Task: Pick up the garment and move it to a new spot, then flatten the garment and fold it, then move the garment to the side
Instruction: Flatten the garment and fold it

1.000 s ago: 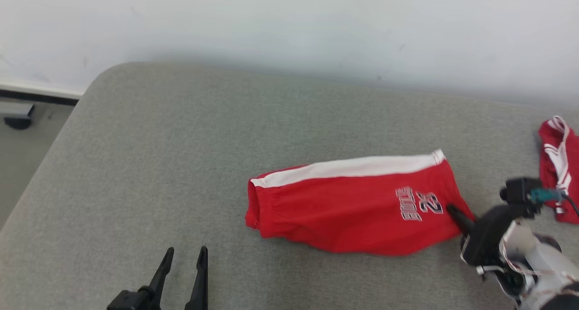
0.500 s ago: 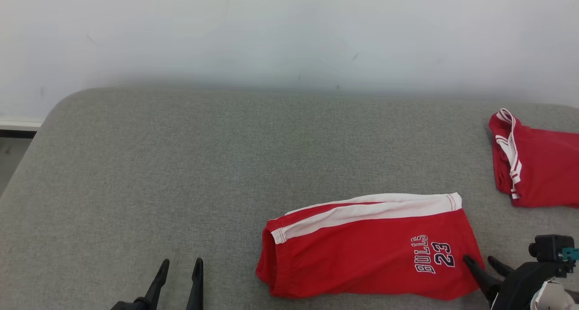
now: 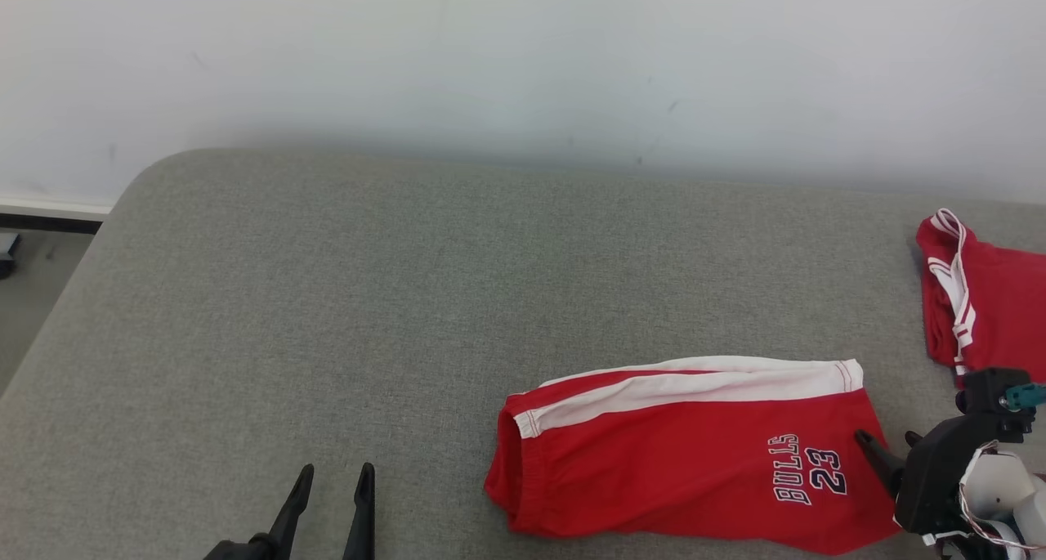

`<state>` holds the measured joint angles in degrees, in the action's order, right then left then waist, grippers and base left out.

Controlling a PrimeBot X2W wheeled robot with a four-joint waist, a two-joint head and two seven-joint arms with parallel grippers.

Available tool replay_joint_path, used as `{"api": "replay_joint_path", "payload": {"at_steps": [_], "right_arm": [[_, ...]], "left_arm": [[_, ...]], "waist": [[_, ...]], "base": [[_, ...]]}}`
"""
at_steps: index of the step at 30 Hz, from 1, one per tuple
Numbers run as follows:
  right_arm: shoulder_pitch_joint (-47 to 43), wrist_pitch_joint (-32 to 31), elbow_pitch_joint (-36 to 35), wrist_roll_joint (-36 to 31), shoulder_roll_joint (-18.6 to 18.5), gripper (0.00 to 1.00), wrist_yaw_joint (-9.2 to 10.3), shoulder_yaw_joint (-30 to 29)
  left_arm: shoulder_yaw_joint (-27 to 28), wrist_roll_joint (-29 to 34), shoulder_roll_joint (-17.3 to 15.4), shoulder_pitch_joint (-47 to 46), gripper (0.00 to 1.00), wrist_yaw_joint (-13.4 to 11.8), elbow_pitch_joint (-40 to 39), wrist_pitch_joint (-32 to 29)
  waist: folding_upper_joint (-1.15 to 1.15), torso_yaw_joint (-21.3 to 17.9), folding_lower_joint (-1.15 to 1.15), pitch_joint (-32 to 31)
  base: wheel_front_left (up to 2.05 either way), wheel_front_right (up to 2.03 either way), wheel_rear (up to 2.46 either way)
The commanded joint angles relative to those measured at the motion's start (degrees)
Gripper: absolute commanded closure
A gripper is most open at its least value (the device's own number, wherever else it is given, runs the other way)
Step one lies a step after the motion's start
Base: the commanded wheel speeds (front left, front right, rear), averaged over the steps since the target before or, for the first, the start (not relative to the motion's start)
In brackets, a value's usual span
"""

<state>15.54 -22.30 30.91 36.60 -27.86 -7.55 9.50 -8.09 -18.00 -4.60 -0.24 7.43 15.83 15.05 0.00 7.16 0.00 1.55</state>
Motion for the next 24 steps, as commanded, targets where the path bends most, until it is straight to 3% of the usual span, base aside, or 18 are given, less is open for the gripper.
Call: {"api": "replay_joint_path", "payload": {"at_steps": [1,15,16,17,18,19,24], "right_arm": [[0.53,-0.60,0.91,-0.36,0.69,0.00,0.17,-0.62],[2.13,-7.74,7.21,-2.58,5.08,0.00,0.16,-2.19],[1.97,-8.68,7.33,-1.98,5.45,0.17,0.15,-1.89],[1.87,-9.38,7.40,-1.44,5.71,0.65,0.03,-1.83],[1.82,-10.01,7.48,-1.05,5.83,0.90,0.03,-1.93],[1.76,-10.37,7.54,-0.72,5.84,1.00,0.03,-1.98],[1.84,-10.40,7.44,0.61,4.55,1.00,0.04,-3.01]], "left_arm": [[0.06,-0.40,0.06,-0.54,0.00,0.06,-0.07,0.18],[0.09,-1.14,-0.07,-1.71,0.00,0.01,0.29,0.18],[0.06,-1.11,-0.05,-1.69,0.00,0.01,0.36,0.18],[0.04,-1.06,-0.02,-1.66,0.00,0.01,0.45,0.18],[-0.01,-1.03,0.00,-1.64,0.00,0.01,0.56,0.19],[-0.05,-1.03,0.03,-1.58,0.00,0.01,0.64,0.18],[0.06,-0.82,0.07,-0.84,0.00,0.01,0.86,0.19]], "waist": [[0.00,0.88,0.00,0.64],[0.00,2.52,0.00,2.56],[0.00,2.52,0.00,2.50],[0.00,2.51,0.00,2.39],[0.00,2.48,0.00,2.29],[0.00,2.44,0.00,2.12],[0.00,1.96,0.00,1.39]], "base": [[0.00,0.00,0.00],[0.00,0.00,0.00],[0.00,0.00,0.00],[0.00,0.00,0.00],[0.00,0.00,0.00],[0.00,0.00,0.00],[0.00,0.00,0.00]]}}
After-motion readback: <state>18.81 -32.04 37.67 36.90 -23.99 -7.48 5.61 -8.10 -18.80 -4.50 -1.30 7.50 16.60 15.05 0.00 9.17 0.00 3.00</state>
